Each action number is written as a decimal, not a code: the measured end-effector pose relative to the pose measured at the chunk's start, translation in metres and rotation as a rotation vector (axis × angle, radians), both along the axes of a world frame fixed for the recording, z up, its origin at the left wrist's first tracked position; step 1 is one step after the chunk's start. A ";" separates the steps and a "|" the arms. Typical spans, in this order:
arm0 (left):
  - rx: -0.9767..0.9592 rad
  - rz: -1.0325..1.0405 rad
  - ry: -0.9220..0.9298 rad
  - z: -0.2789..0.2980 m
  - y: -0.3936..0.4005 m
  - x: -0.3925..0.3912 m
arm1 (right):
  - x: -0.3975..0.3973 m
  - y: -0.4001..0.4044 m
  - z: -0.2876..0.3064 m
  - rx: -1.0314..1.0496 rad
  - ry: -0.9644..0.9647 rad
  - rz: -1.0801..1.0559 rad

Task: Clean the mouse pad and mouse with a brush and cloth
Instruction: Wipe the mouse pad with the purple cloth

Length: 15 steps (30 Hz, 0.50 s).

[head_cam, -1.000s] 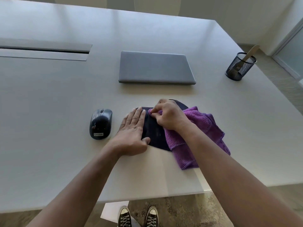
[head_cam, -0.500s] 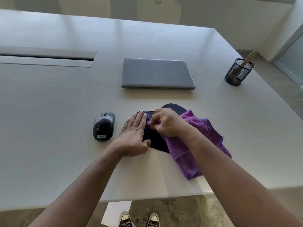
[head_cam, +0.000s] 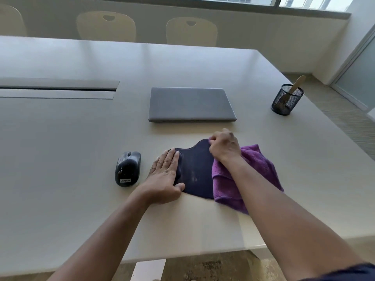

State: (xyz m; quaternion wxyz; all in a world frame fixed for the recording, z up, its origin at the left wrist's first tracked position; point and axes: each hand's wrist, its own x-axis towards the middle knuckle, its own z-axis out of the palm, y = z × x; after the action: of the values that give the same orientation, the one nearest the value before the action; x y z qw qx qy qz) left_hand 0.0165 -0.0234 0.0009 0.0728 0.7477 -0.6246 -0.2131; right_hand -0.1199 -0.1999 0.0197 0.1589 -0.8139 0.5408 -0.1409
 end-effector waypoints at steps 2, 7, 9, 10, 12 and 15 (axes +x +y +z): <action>0.001 0.000 -0.005 0.000 0.000 0.000 | 0.011 0.010 0.003 0.033 -0.040 0.161; -0.001 0.005 0.007 0.002 0.001 -0.001 | 0.016 0.026 0.010 0.268 -0.093 0.537; 0.002 0.007 -0.003 0.003 0.001 -0.001 | 0.010 0.014 0.009 0.205 -0.064 0.480; 0.005 0.007 -0.005 0.003 0.000 -0.001 | 0.005 0.006 0.009 0.124 -0.024 0.402; 0.009 0.008 -0.007 0.003 0.000 -0.001 | -0.006 -0.007 0.010 0.011 0.064 0.184; 0.006 0.014 -0.004 0.002 0.000 -0.001 | -0.009 -0.006 0.010 0.008 0.135 0.022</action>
State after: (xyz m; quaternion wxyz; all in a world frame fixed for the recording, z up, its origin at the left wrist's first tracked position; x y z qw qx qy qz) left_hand 0.0157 -0.0236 0.0025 0.0706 0.7529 -0.6187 -0.2130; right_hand -0.1289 -0.2057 0.0295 0.1269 -0.8269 0.5416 -0.0820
